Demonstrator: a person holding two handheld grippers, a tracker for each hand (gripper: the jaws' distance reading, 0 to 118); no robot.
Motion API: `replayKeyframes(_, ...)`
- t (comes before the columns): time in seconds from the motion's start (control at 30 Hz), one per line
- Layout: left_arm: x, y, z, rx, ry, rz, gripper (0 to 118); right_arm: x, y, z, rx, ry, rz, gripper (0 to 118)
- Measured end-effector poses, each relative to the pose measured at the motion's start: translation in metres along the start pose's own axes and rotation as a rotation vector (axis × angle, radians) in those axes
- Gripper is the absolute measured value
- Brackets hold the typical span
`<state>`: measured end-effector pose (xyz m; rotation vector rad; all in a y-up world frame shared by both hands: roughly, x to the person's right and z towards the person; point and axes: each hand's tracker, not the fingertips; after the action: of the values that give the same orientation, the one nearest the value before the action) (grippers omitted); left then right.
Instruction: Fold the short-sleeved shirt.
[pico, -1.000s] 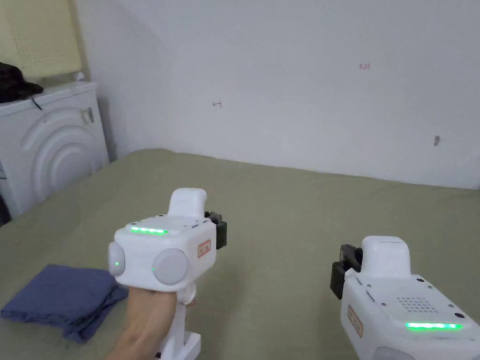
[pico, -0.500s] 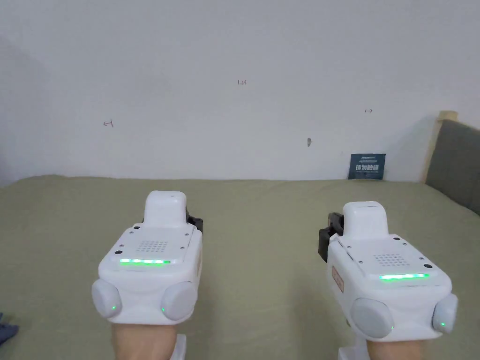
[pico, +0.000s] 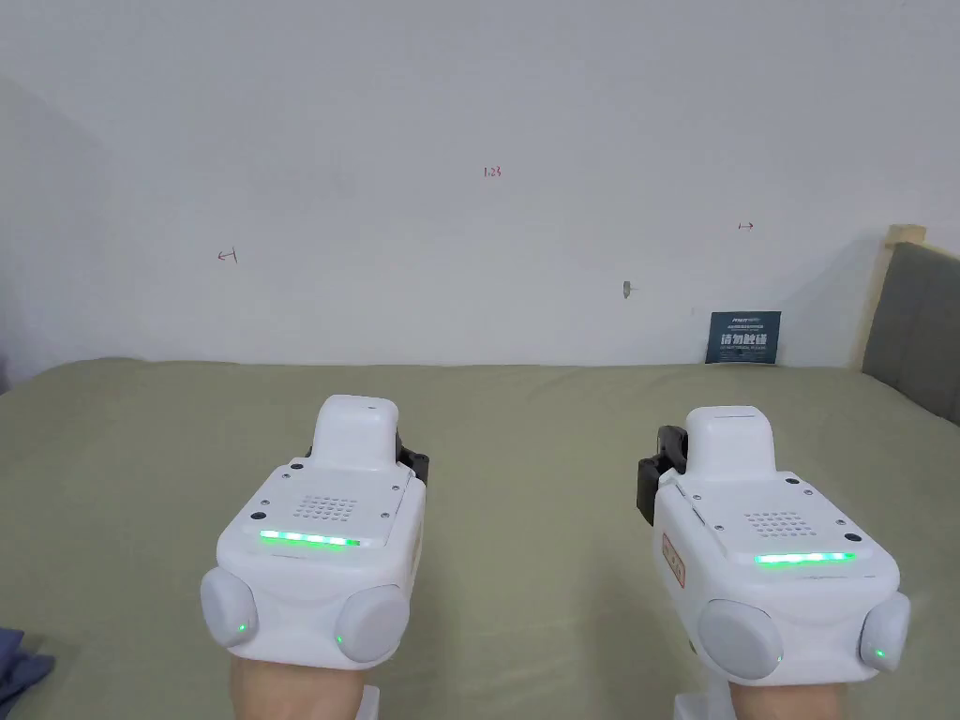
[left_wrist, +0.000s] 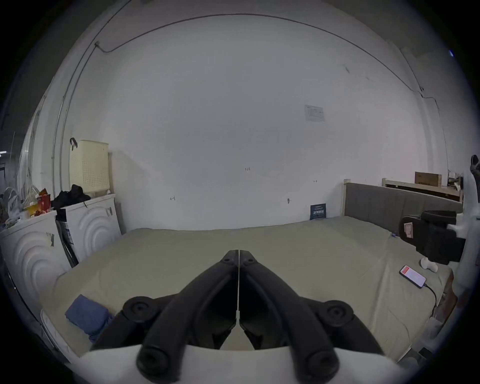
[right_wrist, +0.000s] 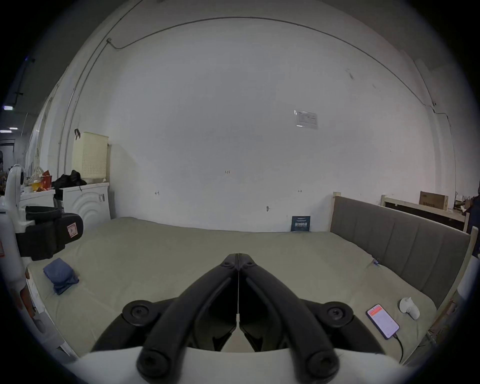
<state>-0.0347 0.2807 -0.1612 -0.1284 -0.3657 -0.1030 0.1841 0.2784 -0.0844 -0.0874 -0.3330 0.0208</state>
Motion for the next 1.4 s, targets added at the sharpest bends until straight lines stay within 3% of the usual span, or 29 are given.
replayKeyframes(0.03,0.001,-0.001,-0.002,-0.003,0.013,-0.005,50,-0.001,0.0,-0.001,0.0,0.001,0.011,38)
replayKeyframes(0.07,0.002,-0.001,-0.003,-0.006,0.042,-0.018,108,-0.001,0.0,-0.001,-0.004,0.009,0.019,79)
replayKeyframes(0.1,0.0,-0.002,-0.007,-0.008,0.037,-0.009,118,-0.002,0.0,-0.002,-0.007,0.011,0.025,106)
replayKeyframes(0.13,-0.002,-0.002,-0.011,-0.03,0.037,0.015,116,-0.002,-0.001,-0.003,-0.013,0.004,0.028,118)
replayKeyframes(0.27,-0.006,-0.016,-0.015,-0.007,0.061,0.043,118,-0.004,0.0,-0.002,0.013,-0.031,0.009,118)
replayKeyframes(0.9,-0.009,-0.008,-0.002,0.007,0.052,0.066,118,-0.004,0.0,-0.006,0.018,-0.025,-0.003,118)
replayKeyframes(1.07,-0.012,-0.007,0.0,-0.01,0.053,0.078,118,-0.006,0.009,-0.006,-0.089,-0.007,0.014,118)
replayKeyframes(1.2,-0.014,-0.003,0.002,-0.013,0.049,0.074,118,-0.008,0.011,-0.001,-0.033,-0.035,0.015,118)
replayKeyframes(1.3,-0.014,0.0,0.004,-0.017,0.043,0.074,118,-0.011,0.017,-0.004,-0.078,-0.119,-0.011,118)
replayKeyframes(1.4,-0.015,0.001,0.005,-0.025,0.039,0.07,118,-0.01,0.017,-0.003,-0.081,-0.091,0.007,118)
